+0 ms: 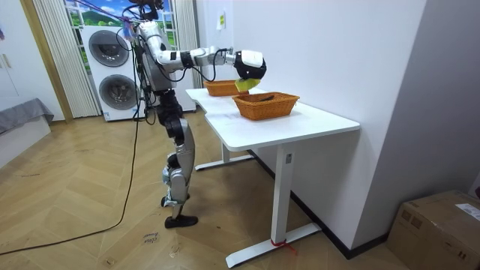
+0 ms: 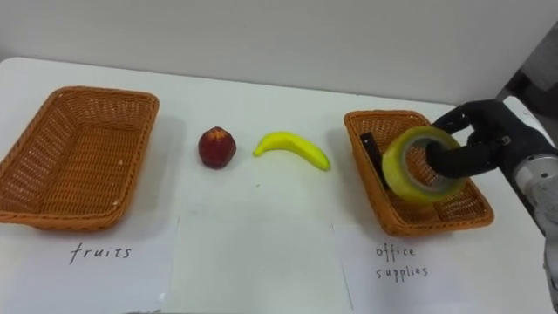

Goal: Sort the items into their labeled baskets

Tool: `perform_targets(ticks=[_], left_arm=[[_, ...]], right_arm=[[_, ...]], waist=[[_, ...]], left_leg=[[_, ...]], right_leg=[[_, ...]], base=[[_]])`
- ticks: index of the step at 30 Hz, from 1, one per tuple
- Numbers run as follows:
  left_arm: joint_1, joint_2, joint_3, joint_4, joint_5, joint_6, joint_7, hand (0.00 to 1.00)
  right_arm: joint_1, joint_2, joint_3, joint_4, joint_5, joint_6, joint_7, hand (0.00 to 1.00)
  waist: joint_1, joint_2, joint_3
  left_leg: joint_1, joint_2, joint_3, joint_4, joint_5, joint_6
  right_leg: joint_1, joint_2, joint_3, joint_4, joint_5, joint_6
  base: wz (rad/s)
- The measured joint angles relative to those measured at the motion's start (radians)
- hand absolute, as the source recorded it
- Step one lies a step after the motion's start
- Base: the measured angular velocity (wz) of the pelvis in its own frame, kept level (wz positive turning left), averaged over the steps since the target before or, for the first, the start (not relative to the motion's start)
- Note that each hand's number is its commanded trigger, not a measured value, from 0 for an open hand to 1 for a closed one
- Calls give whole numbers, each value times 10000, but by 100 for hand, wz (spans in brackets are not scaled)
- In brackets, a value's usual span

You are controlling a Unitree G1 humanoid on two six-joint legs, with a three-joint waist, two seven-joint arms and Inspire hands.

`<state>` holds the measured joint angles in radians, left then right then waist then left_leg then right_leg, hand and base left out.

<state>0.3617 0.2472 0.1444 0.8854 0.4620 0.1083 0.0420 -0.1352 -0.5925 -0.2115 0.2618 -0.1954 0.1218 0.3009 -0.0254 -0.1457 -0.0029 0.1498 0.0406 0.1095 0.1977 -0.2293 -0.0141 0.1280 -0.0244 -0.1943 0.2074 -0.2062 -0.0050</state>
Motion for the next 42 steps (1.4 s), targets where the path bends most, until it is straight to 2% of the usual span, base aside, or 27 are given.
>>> perform_targets(ticks=[4, 16, 17, 18, 19, 24, 31, 42], left_arm=[[6, -10, 38, 1, 0, 16, -12, 0], [8, -35, 28, -7, -202, 14, -163, 0], [-11, -34, 28, -7, -206, 14, -175, 0], [-48, -26, 29, -7, -221, 13, -209, 0], [-49, -4, 29, -7, -225, 12, -263, 0], [-98, -1, 29, -7, -261, -49, -299, 0], [-165, 19, 30, -7, -379, -60, -328, 0], [-189, 17, 36, -9, -377, -57, -333, 0]], right_arm=[[0, 0, -29, 17, -63, 10, 5, 100], [1, 1, -46, 380, 36, 9, 29, 100], [3, 1, -46, 417, 34, 10, 34, 59], [3, 1, -47, 424, 26, 10, 34, 40], [6, 1, -46, 426, 25, 10, 36, 0], [7, 1, -43, 426, 22, 9, 59, 0], [9, 1, -43, 440, 9, 3, 85, 0], [8, 1, -46, 435, -64, 3, 85, 0]], waist=[[35, 82, 37], [33, 23, 20], [32, 32, 25], [25, 53, 34], [25, 72, 46], [67, 103, 65], [55, 71, 32], [60, 67, 28]], left_leg=[[-1, 4, 71, -4, 0, 0], [20, 14, 191, 28, -2, 0], [26, 14, 192, 31, -3, -1], [38, 14, 192, 32, -6, -2], [54, 14, 193, 31, -8, -3], [123, 26, 260, -6, -19, -11], [147, 31, 275, 4, -21, -11], [149, 31, 272, 1, -22, -12]], right_leg=[[-44, 1, 24, -1, 0, 0], [-43, -11, 62, 25, 1, 2], [-45, -12, 65, 30, 1, 2], [-46, -15, 70, 48, 1, 2], [-48, -15, 77, 73, 0, 1], [-73, 1, 173, 144, -6, -2], [-63, 14, 204, 156, -4, -4], [-59, 10, 202, 158, -4, -4]], base=[[-5], [-2], [0], [0], [0], [-4], [-1], [0]])
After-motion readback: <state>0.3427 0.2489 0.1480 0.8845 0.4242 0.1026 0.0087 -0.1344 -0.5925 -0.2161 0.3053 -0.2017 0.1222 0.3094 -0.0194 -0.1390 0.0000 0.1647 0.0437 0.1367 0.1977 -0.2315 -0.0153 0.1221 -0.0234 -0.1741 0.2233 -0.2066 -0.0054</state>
